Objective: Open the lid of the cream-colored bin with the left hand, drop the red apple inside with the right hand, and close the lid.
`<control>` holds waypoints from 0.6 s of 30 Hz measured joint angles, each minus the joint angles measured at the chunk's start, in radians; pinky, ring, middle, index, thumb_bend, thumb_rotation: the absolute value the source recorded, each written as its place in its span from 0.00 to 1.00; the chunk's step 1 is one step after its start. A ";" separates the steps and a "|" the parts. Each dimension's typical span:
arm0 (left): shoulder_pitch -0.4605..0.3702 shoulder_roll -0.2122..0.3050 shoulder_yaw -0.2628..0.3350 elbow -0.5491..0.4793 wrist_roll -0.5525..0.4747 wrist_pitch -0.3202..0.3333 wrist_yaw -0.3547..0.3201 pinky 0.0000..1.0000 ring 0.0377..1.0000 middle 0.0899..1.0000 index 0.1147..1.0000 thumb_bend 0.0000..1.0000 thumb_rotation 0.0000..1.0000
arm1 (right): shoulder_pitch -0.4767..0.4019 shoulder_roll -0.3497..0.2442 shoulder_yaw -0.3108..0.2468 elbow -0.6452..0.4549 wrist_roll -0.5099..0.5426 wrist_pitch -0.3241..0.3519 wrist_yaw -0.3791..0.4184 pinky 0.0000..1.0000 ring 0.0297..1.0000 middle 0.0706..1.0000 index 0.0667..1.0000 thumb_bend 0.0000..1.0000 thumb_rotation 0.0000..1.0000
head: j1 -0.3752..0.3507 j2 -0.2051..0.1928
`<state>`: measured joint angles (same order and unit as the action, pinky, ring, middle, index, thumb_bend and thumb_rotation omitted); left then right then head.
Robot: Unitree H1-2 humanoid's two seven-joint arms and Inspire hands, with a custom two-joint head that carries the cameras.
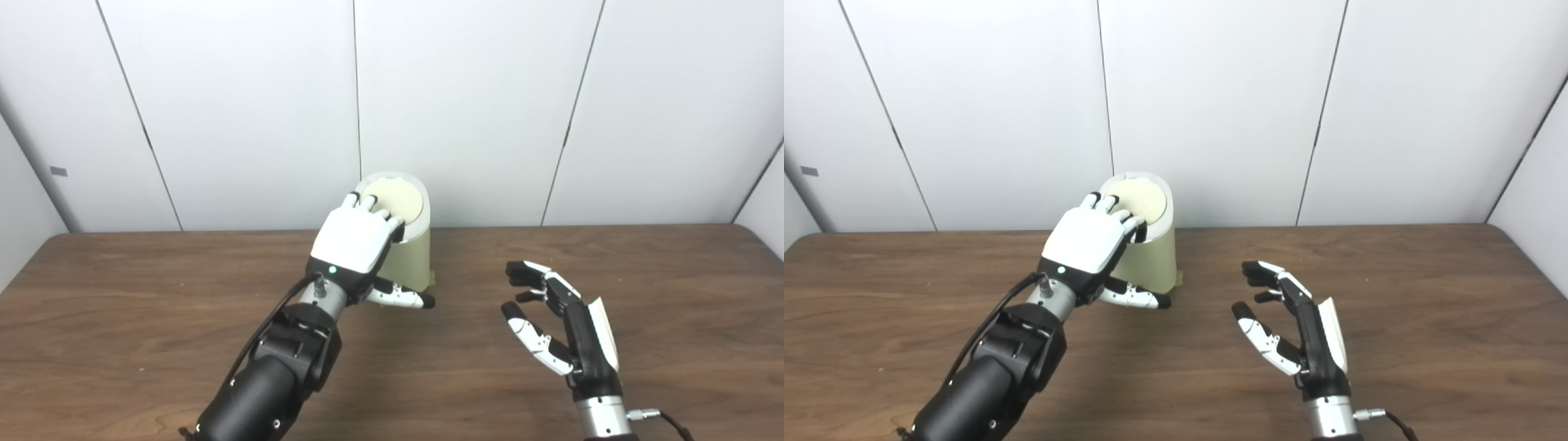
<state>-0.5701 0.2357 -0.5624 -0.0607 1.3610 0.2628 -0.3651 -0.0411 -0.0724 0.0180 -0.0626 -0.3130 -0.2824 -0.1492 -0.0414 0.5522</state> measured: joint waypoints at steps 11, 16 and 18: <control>-0.029 -0.002 -0.004 0.059 0.064 -0.045 0.004 1.00 0.91 0.80 0.76 0.99 0.89 | 0.005 0.014 -0.002 -0.002 0.054 0.014 0.019 0.61 0.70 0.72 0.69 0.24 0.46 | -0.002 -0.002; -0.029 -0.008 0.008 0.062 0.055 -0.045 0.004 1.00 0.91 0.79 0.76 0.99 0.87 | 0.010 0.015 -0.004 -0.007 0.064 0.030 0.029 0.60 0.70 0.72 0.70 0.22 0.45 | 0.000 -0.002; -0.026 -0.011 0.016 0.062 0.046 -0.045 0.010 1.00 0.89 0.80 0.76 0.98 0.85 | 0.011 0.014 -0.004 -0.008 0.060 0.036 0.029 0.61 0.70 0.72 0.70 0.22 0.45 | 0.000 -0.002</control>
<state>-0.5958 0.2244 -0.5467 0.0016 1.4073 0.2173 -0.3546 -0.0302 -0.0582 0.0137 -0.0708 -0.2525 -0.2467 -0.1197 -0.0414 0.5507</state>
